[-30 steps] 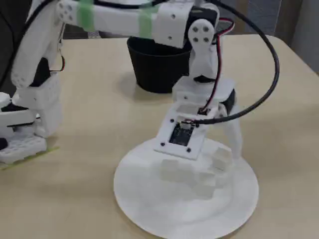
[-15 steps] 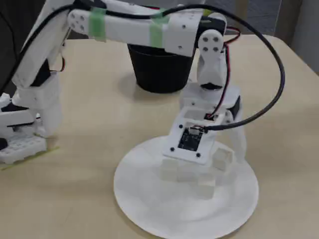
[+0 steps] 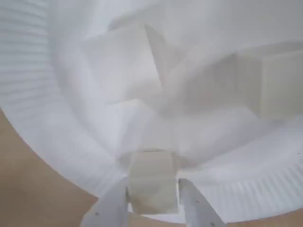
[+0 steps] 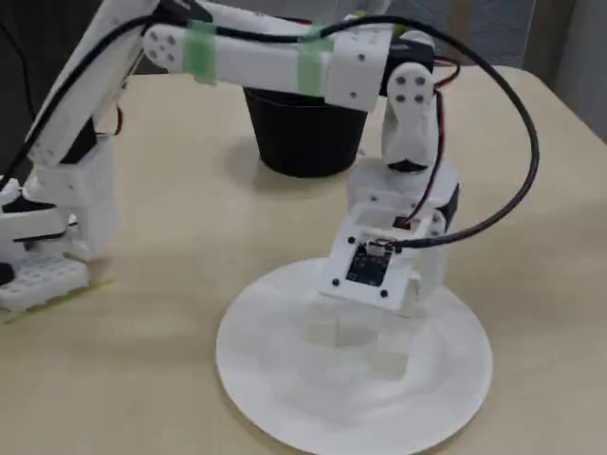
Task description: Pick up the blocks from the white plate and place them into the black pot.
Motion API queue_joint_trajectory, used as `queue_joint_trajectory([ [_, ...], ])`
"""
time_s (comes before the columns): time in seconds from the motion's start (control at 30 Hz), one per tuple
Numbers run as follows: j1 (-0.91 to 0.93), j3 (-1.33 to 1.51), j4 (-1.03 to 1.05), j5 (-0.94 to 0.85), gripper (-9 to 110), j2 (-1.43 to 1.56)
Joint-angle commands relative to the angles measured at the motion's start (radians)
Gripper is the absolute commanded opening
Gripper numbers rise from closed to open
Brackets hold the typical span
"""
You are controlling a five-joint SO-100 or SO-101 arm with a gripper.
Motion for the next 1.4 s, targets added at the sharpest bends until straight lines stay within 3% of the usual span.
queue_joint_trajectory([
  [0.0,0.023,-0.055,0.003,0.012,0,0.002],
  [0.33,0.084,-0.114,0.009,-0.064,-2,0.061],
  [0.57,0.078,-0.077,-0.044,-0.169,-2,0.316],
  [0.67,0.031,0.077,-0.12,-0.167,-2,0.502],
  [0.97,-0.31,0.799,-0.529,-0.12,-2,1.108],
  [1.37,-0.811,0.94,-0.762,-0.344,-2,1.183],
])
